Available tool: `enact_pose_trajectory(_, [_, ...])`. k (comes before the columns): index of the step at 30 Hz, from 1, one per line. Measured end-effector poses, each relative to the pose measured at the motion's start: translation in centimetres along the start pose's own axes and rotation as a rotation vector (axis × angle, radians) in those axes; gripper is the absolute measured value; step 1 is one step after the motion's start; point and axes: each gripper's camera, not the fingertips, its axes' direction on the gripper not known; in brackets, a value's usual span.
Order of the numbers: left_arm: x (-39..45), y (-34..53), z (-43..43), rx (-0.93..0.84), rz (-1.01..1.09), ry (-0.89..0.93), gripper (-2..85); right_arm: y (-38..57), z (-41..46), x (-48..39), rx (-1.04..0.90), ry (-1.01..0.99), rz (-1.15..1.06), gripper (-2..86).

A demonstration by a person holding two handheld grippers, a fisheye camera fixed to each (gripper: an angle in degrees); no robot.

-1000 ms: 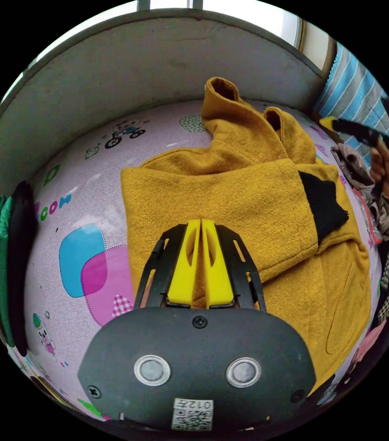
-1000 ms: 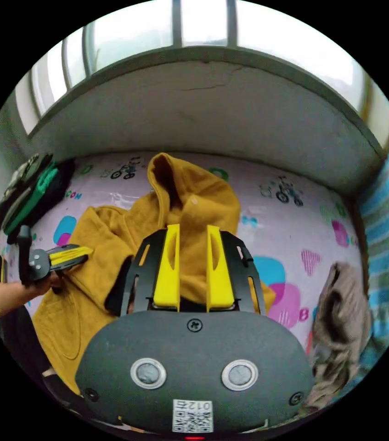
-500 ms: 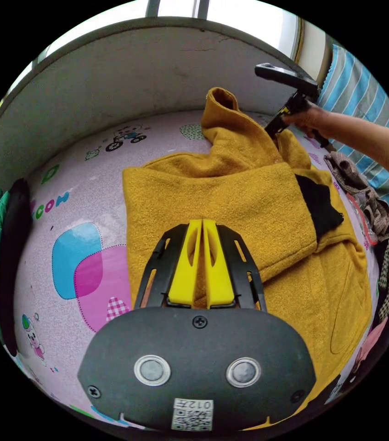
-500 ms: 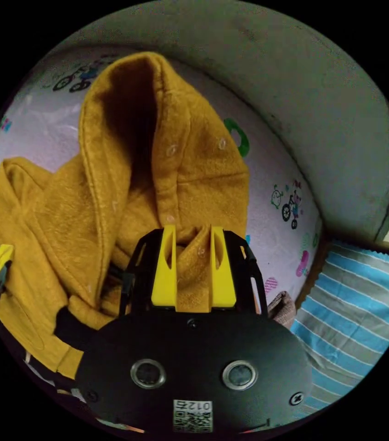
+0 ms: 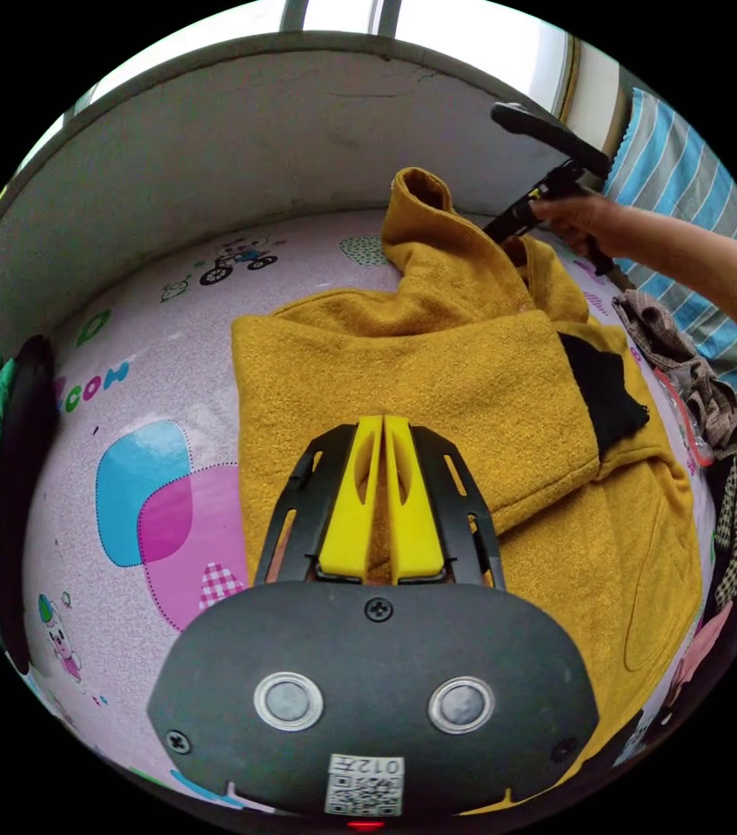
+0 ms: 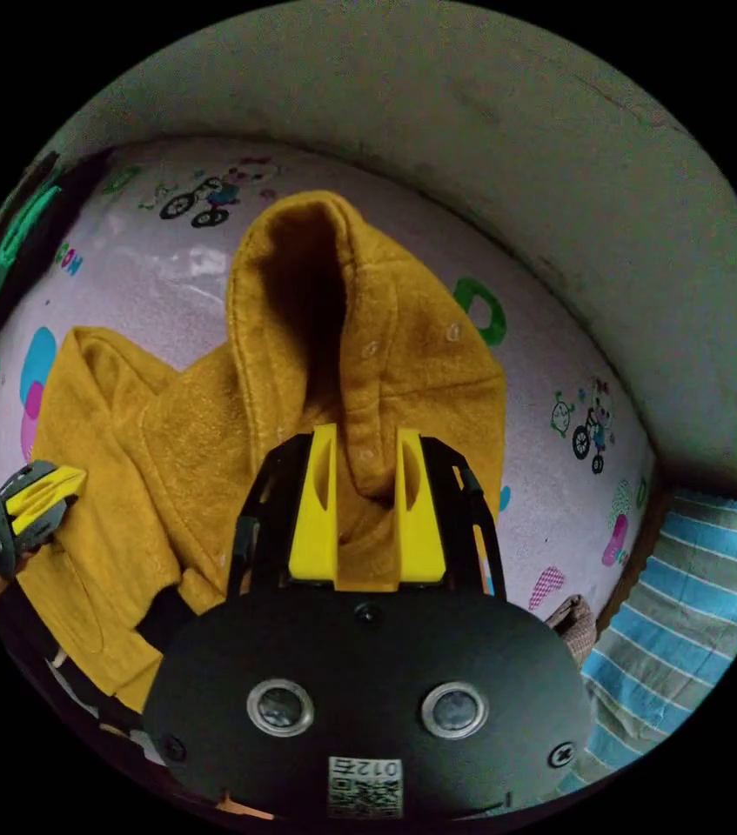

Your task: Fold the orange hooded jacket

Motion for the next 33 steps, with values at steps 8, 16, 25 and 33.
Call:
enact_pose_trajectory(8, [-1.5, 0.5, -0.9, -0.001, -0.005, 0.014, -0.1, 3.4, 2.4, 0.1, 0.047, 0.0, 0.169, 1.3])
enact_pose_trajectory(16, [-2.3, 0.8, -2.1, 0.001, -0.007, 0.015, 0.4, 12.1, -5.5, 3.3, 0.372, -0.162, 0.291, -0.2])
enact_pose_trajectory(25, [-0.3, -4.0, -10.6, 0.16, 0.072, -0.043, 9.2, 23.1, -9.4, 0.0, 0.441, -0.088, 0.099, -0.3])
enact_pose_trajectory(33, [6.1, -11.4, -12.3, 0.228, 0.133, -0.205, 9.1, 30.3, -7.8, -1.0, 0.52, -0.124, 0.119, -0.3])
